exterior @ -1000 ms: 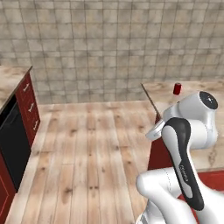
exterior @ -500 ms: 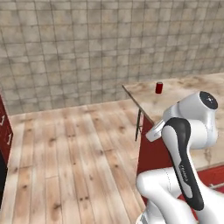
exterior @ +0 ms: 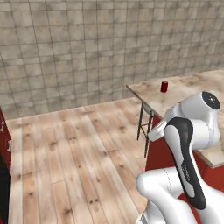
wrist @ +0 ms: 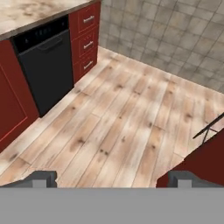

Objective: Four empty soda cans are scattered around the kitchen. Gather all the cans and cluster them next to the stove for recycling.

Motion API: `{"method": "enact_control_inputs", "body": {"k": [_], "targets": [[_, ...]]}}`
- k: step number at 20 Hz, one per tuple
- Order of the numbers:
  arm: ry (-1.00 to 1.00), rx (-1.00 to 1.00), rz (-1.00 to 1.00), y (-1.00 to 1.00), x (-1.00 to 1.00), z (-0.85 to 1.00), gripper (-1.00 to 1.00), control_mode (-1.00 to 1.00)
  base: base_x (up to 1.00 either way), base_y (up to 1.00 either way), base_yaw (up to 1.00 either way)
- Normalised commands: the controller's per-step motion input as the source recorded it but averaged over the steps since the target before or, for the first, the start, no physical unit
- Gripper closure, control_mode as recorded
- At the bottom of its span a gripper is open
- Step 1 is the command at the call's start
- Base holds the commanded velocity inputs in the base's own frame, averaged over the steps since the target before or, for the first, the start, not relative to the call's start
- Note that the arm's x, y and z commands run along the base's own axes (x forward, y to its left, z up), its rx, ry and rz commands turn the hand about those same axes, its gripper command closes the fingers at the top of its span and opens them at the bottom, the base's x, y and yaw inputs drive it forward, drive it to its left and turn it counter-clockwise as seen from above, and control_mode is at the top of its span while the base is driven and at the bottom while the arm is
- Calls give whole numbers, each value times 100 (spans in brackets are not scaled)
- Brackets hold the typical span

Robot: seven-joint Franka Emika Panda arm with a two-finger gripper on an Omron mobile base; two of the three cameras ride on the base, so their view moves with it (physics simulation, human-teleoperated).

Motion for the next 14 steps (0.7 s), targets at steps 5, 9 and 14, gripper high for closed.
{"method": "enact_control_inputs", "body": {"k": [5, 9, 14], "targets": [[0, 0, 0, 0, 0, 0, -100, 100, 6, 76, -1], [0, 0, 0, 0, 0, 0, -100, 100, 19, 51, -25], [0, 0, 0, 0, 0, 0, -100, 100, 29, 42, -54]]}}
